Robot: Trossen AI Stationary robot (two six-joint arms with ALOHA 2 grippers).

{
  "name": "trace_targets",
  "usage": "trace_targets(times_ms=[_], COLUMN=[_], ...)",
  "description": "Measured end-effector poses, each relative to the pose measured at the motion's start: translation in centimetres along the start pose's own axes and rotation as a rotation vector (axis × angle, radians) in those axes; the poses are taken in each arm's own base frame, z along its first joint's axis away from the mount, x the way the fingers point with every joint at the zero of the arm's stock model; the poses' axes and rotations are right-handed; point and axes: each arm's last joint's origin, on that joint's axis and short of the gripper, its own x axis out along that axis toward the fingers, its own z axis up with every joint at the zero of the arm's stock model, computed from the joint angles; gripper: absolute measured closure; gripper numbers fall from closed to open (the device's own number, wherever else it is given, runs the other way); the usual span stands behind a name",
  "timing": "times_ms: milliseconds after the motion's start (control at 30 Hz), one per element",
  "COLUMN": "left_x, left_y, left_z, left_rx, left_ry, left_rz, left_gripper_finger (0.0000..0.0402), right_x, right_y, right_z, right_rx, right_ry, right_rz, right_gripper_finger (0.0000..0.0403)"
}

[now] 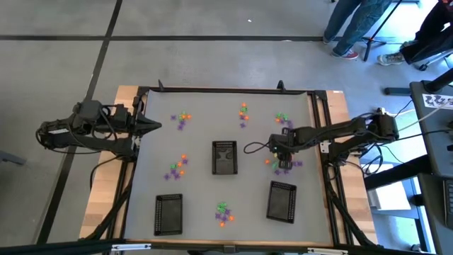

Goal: Sort Halloween decoration
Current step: Put the green skeleton toy into the bottom right black bin

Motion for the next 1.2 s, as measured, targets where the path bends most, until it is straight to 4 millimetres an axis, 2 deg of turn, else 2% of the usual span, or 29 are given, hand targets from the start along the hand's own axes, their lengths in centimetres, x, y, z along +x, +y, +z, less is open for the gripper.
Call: trace_targets(times_ms=[233, 500, 667, 800, 933, 1067, 1200], left_x=[0.0, 0.0, 0.0, 0.0, 0.0, 0.0, 0.0], left_y=[0.0, 0.0, 0.0, 0.0, 0.0, 0.0, 0.0], left_z=[0.0, 0.0, 0.0, 0.0, 0.0, 0.0, 0.0], left_rx=[0.0, 0.0, 0.0, 0.0, 0.0, 0.0, 0.0], left_ry=[-0.001, -0.002, -0.002, -0.002, -0.002, -0.003, -0.003], left_rz=[0.0, 0.0, 0.0, 0.0, 0.001, 0.001, 0.001], left_gripper_finger=[0.0401, 0.0401, 0.0401, 0.0401, 0.0401, 0.0401, 0.0401], right_x=[-1.1, -1.7, -1.9, -1.5, -0.4, 0.3, 0.4], right_y=[0.4, 3.7, 5.0, 5.4, 5.4, 5.5, 5.6], right_z=[1.3, 0.9, 0.9, 1.1, 0.8, 0.8, 0.9], right_rx=[-0.004, -0.12, -0.142, -0.143, -0.137, -0.14, -0.142], right_ry=[-0.069, -0.078, -0.112, -0.17, -0.13, -0.101, -0.1], right_rz=[0.086, 0.141, 0.148, 0.136, 0.118, 0.106, 0.111], right_gripper_finger=[0.0222, 0.0222, 0.0222, 0.0222, 0.0224, 0.025, 0.0305])
